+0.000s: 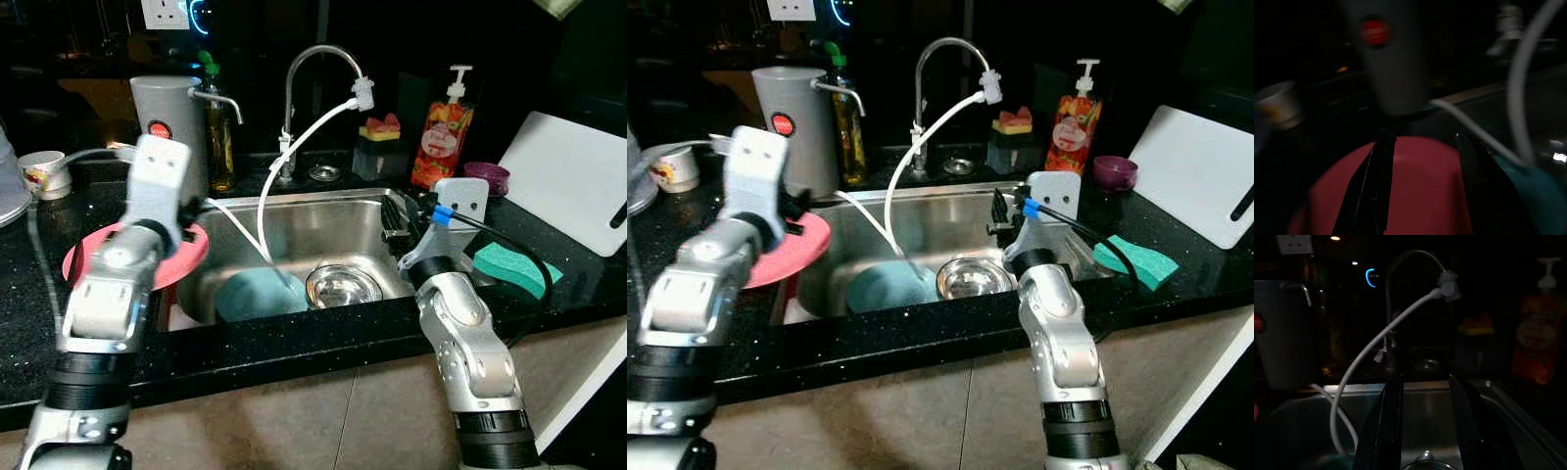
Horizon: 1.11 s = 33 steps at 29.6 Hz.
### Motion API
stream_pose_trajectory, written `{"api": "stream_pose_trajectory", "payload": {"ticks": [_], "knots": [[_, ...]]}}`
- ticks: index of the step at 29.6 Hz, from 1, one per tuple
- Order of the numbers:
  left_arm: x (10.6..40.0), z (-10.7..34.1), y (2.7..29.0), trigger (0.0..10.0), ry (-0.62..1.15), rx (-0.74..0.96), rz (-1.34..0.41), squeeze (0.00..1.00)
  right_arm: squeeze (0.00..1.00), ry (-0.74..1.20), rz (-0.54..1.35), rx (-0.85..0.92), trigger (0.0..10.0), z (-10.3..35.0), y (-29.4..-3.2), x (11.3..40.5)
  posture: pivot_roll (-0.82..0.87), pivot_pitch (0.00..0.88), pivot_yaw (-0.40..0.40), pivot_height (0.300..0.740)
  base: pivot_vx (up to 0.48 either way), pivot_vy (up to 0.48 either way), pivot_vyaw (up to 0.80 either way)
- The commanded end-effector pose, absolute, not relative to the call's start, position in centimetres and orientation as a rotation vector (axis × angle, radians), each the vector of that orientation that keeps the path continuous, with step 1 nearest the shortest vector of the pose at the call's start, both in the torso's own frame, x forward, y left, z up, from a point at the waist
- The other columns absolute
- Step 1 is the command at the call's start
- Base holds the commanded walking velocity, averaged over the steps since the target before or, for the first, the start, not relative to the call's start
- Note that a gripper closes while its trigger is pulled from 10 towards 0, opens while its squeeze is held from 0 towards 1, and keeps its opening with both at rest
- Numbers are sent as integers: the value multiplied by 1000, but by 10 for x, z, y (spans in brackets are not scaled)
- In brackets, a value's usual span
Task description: Kitchen organization
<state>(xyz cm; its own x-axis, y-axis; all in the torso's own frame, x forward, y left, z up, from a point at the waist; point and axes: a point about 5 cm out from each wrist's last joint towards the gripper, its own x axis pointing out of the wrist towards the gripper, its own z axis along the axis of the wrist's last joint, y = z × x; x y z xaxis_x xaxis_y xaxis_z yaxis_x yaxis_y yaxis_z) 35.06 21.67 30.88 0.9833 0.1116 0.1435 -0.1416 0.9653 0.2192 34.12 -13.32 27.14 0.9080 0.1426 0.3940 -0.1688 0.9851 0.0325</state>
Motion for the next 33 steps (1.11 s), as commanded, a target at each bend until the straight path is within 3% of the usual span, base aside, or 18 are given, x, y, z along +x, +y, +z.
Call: {"api": "stream_pose_trajectory", "payload": {"ticks": [1, 6, 12, 17, 33], "knots": [[350, 309, 234, 10000, -96, 220, 212, 0, 0, -432, 181, 69, 10000, 279, -131, 341, 164, 67, -28, 740, 0, 0, 0], [345, 308, 241, 10000, -96, 248, 254, 0, 0, -440, 204, 75, 10000, 281, -127, 340, 169, 69, -27, 740, 0, 0, 0], [336, 306, 212, 10000, -268, 292, 114, 0, 0, -443, 194, 129, 10000, 276, -123, 334, 160, 72, -15, 740, 0, 0, 0], [328, 304, 200, 10000, -349, 189, 64, 0, 0, -465, 157, 140, 10000, 274, -126, 327, 152, 69, -12, 740, 0, 0, 0], [296, 250, 168, 10000, -366, 148, -63, 0, 0, -433, 52, 106, 10000, 253, -138, 311, 141, 68, -15, 740, 0, 0, 0]]}}
